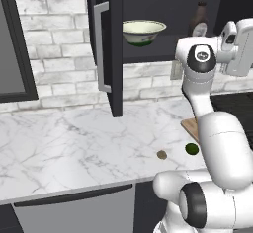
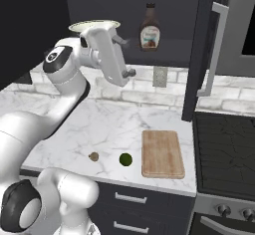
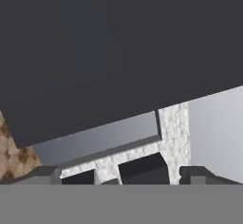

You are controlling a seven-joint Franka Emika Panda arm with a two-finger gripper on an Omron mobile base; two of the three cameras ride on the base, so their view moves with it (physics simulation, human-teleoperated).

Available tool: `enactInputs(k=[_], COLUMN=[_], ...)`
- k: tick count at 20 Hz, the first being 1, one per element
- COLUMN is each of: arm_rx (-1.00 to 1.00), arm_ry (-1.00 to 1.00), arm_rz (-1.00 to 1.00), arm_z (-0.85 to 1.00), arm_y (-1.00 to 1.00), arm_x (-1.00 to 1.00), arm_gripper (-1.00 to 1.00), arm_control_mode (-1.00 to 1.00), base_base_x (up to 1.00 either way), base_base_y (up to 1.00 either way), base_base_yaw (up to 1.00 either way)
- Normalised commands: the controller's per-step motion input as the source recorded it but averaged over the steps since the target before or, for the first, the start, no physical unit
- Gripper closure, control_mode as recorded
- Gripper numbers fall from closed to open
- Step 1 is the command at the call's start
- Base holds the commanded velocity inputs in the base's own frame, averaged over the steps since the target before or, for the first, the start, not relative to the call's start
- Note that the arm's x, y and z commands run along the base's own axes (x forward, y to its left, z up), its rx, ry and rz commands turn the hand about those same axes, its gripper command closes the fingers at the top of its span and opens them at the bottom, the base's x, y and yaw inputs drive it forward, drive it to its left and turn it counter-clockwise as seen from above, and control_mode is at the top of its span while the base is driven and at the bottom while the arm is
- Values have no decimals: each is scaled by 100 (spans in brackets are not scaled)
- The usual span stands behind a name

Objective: Open the cabinet. Place the bowl and condiment on the counter. Then place the lime and garlic on the cutting board.

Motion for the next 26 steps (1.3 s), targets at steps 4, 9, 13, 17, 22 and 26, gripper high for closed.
enactInputs(k=[4, 9, 13, 17, 22, 26], arm_rx=[1, 9, 15, 33, 38, 30], arm_ry=[6, -8, -27, -21, -27, -31], arm_rz=[2, -3, -9, -8, -2, 0], arm_z=[-21, 0, 7, 12, 5, 0], arm_y=[-4, -5, 0, 0, 1, 5], arm_x=[-47, -19, -2, 0, 3, 0], arm_gripper=[-100, -100, -100, -100, -100, -100], arm_control_mode=[-100, -100, -100, -100, -100, -100], base_base_x=[0, 0, 0, 0, 0, 0], base_base_y=[0, 0, 0, 0, 0, 0], base_base_yaw=[0, 0, 0, 0, 0, 0])
